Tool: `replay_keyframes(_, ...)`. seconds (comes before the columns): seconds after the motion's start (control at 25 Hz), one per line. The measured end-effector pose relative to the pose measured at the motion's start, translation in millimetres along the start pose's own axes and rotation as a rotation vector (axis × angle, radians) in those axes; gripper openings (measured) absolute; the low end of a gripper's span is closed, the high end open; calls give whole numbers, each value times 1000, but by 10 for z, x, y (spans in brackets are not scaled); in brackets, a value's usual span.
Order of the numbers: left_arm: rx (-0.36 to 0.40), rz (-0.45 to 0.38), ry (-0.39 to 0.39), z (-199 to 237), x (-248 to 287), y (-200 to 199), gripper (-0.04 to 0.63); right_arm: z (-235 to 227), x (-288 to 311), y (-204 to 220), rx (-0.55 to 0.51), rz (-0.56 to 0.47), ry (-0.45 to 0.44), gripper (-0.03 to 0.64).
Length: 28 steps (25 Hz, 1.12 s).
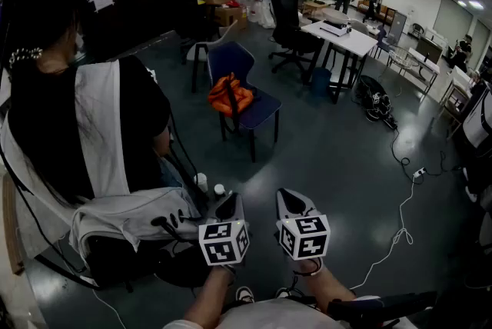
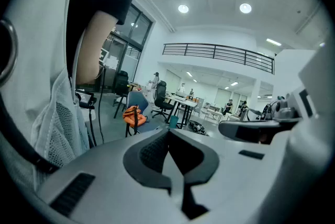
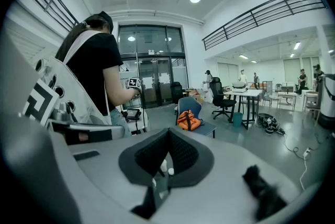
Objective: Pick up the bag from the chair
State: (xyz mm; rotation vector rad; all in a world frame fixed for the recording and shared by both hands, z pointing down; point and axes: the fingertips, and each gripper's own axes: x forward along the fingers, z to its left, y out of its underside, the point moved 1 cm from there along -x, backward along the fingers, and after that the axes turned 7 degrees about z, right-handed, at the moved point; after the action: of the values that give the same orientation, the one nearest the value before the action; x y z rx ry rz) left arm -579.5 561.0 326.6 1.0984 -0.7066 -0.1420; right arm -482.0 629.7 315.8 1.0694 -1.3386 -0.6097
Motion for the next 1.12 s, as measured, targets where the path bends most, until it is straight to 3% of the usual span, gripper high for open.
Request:
replay_keyframes(0.32, 14, 4, 23, 81, -66, 9, 14, 145, -16, -21, 0, -13, 8, 32)
replay_keyframes(0.6, 32, 18, 41, 44, 10, 48, 14, 147, -13, 65, 61, -30, -19, 34)
replay_keyframes(0.84, 61, 46, 52, -71, 252, 107, 14, -187, 101, 208, 147, 0, 8, 34)
replay_keyframes(1.12, 69, 53, 17, -118, 1023, -100, 14, -831, 671, 64, 176, 18, -5, 34)
